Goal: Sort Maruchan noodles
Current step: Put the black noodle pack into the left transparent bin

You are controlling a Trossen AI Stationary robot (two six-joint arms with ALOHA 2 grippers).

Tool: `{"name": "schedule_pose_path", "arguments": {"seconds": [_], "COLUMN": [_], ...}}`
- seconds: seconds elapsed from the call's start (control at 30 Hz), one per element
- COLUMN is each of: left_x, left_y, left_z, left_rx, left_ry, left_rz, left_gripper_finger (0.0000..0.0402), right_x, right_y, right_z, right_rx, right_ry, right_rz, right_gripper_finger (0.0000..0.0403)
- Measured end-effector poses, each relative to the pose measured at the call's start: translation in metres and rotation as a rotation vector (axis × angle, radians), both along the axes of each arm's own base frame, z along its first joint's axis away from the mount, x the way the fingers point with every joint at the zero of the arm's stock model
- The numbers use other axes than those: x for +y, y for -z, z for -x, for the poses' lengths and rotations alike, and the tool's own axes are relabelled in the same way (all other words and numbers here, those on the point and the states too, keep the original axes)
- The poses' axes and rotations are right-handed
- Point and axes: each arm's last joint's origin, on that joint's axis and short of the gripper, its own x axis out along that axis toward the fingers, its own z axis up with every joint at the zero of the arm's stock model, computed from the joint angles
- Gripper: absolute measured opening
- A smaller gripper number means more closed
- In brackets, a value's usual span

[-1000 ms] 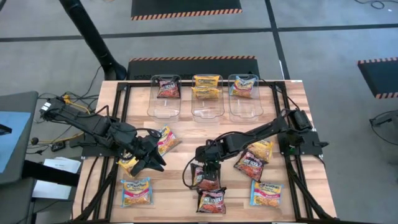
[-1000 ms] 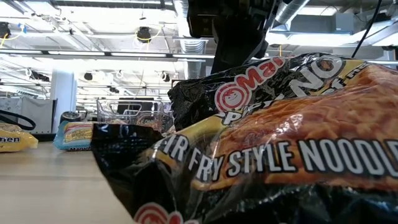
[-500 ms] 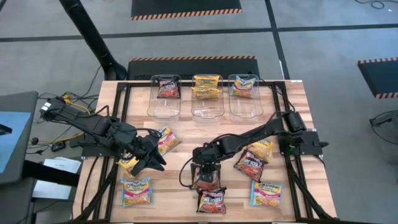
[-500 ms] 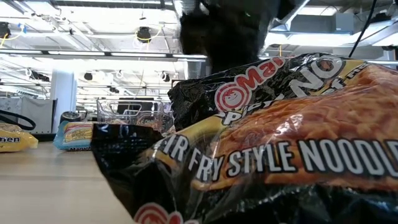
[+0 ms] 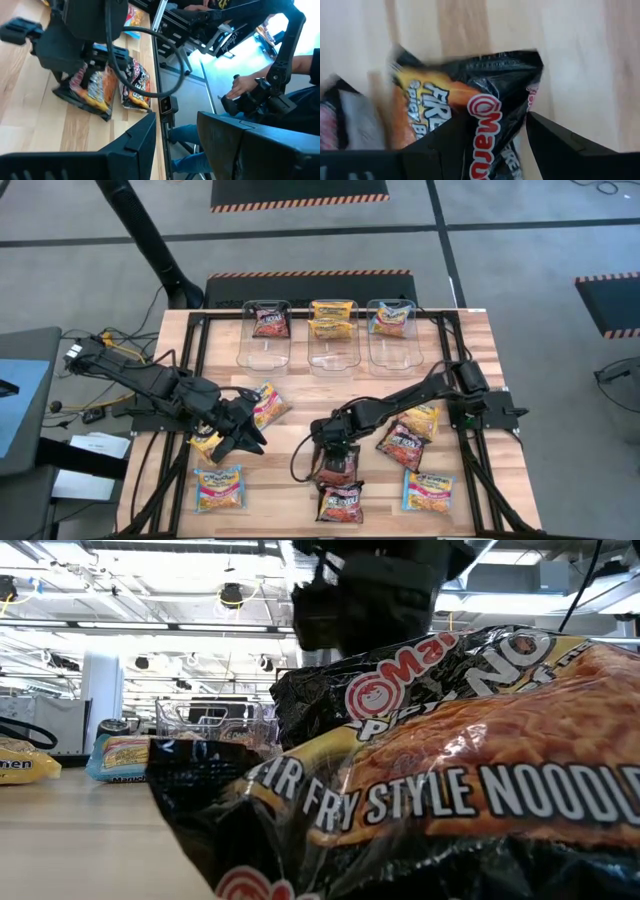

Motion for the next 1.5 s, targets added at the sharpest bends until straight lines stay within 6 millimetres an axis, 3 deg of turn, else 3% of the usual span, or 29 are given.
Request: {"name": "schedule_pose_path", "arguments": {"seconds": [0.13,0.23,0.5,0.57,0.83,1.5], "left_x": [0.000,0.000,0.000,0.000,0.001,0.015], "left_y": [0.001,0.002,0.003,0.003,0.004,0.011], "left_z": [0.000,0.001,0.001,0.001,0.001,-0.004], "left_rx": [0.009,0.018,0.030,0.029,0.038,0.112], "left_ry": [0.000,0.000,0.000,0.000,-0.017,-0.105], "left_rz": [-0.004,-0.007,-0.012,-0.011,-0.023,-0.021], "left_gripper_finger": [0.0129,0.0129,0.0129,0.0129,0.0129,0.0129], "right_x": [0.000,0.001,0.001,0.003,0.005,0.006], "right_y": [0.009,0.009,0.007,0.004,-0.015,-0.082], "right_z": [0.001,0.000,-0.001,-0.002,-0.011,-0.019], "right_rx": [0.050,0.049,0.038,0.030,0.005,-0.024], "right_ry": [0.032,0.042,0.049,0.045,0.060,0.085], "right_rz": [-0.020,-0.030,-0.040,-0.042,-0.046,0.194], "right_gripper_finger": [0.0220,0.0192,0.0032,0.0012,0.0005,0.0003]}}
